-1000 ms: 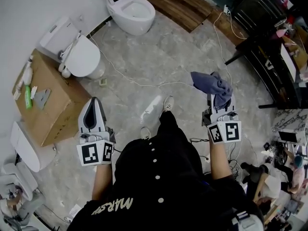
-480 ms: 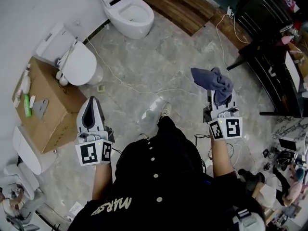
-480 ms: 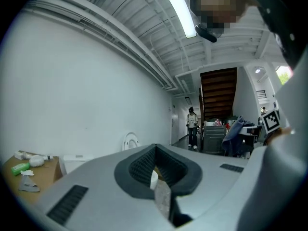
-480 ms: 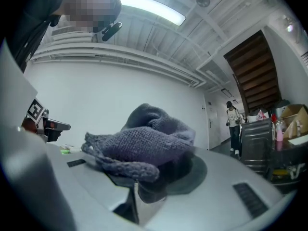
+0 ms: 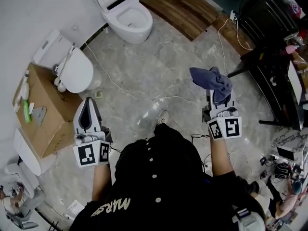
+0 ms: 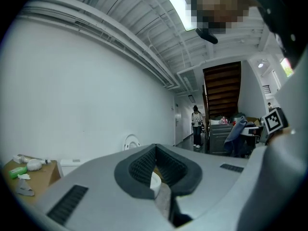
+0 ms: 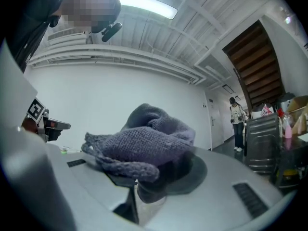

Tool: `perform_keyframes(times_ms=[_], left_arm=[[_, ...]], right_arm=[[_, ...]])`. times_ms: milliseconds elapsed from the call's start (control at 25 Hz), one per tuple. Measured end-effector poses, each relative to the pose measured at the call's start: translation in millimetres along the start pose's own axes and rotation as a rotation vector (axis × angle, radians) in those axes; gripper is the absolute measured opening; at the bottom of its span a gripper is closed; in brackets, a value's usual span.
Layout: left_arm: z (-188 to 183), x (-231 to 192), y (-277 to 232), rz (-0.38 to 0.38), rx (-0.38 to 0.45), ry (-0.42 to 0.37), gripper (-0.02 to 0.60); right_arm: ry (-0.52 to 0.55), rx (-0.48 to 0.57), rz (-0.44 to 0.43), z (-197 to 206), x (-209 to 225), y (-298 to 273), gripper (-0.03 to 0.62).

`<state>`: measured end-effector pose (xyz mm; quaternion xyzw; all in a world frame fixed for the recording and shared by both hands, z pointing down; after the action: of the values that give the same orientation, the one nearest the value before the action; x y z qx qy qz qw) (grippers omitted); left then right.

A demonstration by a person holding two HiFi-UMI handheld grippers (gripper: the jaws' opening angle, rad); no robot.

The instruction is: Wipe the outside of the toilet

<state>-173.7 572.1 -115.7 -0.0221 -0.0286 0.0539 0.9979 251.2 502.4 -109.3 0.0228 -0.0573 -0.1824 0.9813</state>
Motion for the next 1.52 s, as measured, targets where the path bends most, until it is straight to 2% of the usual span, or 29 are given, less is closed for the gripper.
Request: perform_keyframes(times_ms=[360, 600, 1080, 1520], left_arm=[[-3, 36, -52, -0.044, -0.007, 0.014, 0.011], [0, 51, -69, -0.066, -0.014, 0.024, 0.011], [16, 59, -92, -0.021, -0.036, 0.046, 0.011], [15, 51, -194, 0.051, -0.001, 0.066, 0.011]], right_arm=[[-0.007, -0.018, -0.039, 2, 58, -47, 0.12], [-0.015, -0.015, -0.054, 2, 79, -63, 0.12], [-0.003, -0.017, -0.024, 6, 93, -68, 0.12], [0.039, -0.016, 0.021, 3, 120, -131, 0.12]])
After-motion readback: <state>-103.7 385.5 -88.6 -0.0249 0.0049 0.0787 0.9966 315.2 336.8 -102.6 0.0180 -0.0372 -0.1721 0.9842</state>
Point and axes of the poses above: the fingertips, and each gripper's own axes: y backward along the fingers, x to its right, z out of its underside, the point moved 7 cm from there along y, backward along the fingers, and after that the axes turned 5 degrees about -y, right-handed, at the moved point
